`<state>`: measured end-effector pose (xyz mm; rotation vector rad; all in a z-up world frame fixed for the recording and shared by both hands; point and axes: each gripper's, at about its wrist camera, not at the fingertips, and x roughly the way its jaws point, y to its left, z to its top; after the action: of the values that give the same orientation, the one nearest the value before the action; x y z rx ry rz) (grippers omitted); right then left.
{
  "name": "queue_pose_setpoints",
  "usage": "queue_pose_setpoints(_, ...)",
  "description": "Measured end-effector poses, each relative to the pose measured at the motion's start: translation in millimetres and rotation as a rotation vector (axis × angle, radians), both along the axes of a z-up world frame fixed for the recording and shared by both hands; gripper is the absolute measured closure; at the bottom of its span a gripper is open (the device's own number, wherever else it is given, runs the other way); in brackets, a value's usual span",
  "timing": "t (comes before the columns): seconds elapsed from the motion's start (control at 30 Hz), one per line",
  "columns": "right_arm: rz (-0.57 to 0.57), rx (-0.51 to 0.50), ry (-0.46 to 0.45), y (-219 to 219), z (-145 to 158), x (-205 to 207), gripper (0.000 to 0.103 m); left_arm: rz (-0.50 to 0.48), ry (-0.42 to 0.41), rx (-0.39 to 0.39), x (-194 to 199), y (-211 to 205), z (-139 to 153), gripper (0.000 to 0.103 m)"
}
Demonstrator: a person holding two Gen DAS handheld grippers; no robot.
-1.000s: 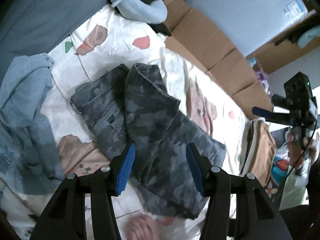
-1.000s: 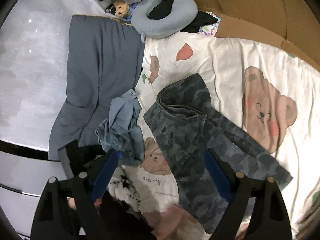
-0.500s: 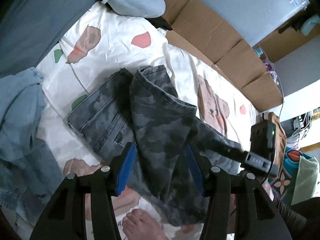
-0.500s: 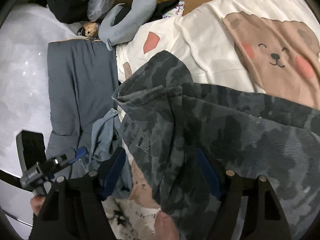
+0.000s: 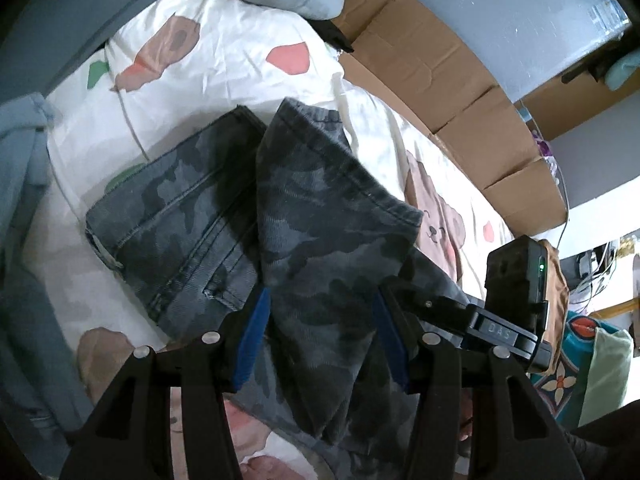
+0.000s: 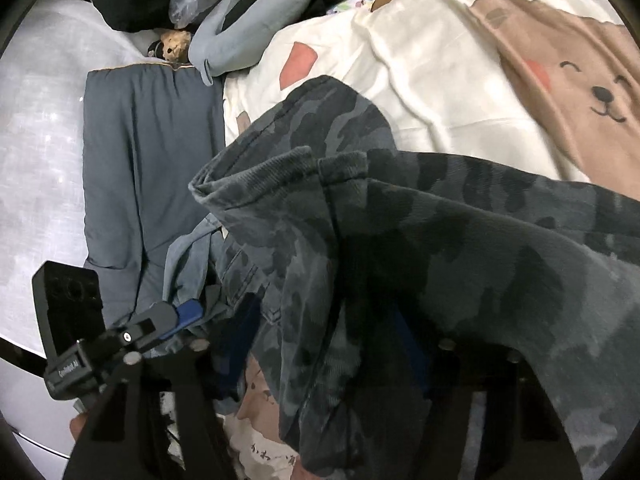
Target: Fold clothes
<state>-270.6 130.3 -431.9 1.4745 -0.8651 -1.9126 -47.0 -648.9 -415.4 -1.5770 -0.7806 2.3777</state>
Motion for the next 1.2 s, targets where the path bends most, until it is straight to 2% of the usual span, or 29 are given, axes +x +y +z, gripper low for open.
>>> queue_pose_setpoints(0.03,0.007,0.001,0.003,-2,-1,-2,0.054,0.003,0.003,0.011,1,-1,-4,0.049)
queue_pose_setpoints(0.13,0.02,0.0,0.007,-7,-4,-6,0.054,0.008,-0.01,0.029,2,-3,-16,0.05)
queue_pose_setpoints(0.17,0.023,-0.001,0.007,-9,-5,-8,0.058,0.01,-0.016,0.034,3,-4,-20,0.05)
queue_pose_setpoints(0.2,0.03,0.002,0.004,-11,-6,-9,0.063,0.009,-0.019,0.032,5,-5,-22,0.05)
queue_pose_setpoints(0.27,0.049,0.01,0.001,-16,-6,-8,0.093,0.014,-0.018,0.028,9,-8,-23,0.049)
queue_pose_setpoints(0.3,0.048,0.011,0.004,-17,-4,-8,0.095,0.019,-0.018,0.031,12,-10,-23,0.049)
queue_pose_setpoints(0.47,0.062,0.014,0.029,-25,17,-2,0.097,0.083,0.0,0.036,28,-24,-20,0.05)
queue_pose_setpoints(0.8,0.174,0.031,0.109,-75,65,13,0.097,0.216,0.059,0.088,51,-61,-17,0.05)
queue_pose_setpoints(0.97,0.246,0.061,0.137,-112,70,22,0.097,0.281,0.07,0.087,64,-83,-21,0.05)
queue_pose_setpoints(1.2,0.32,0.109,0.124,-153,52,33,0.096,0.375,0.039,0.086,87,-116,-36,0.05)
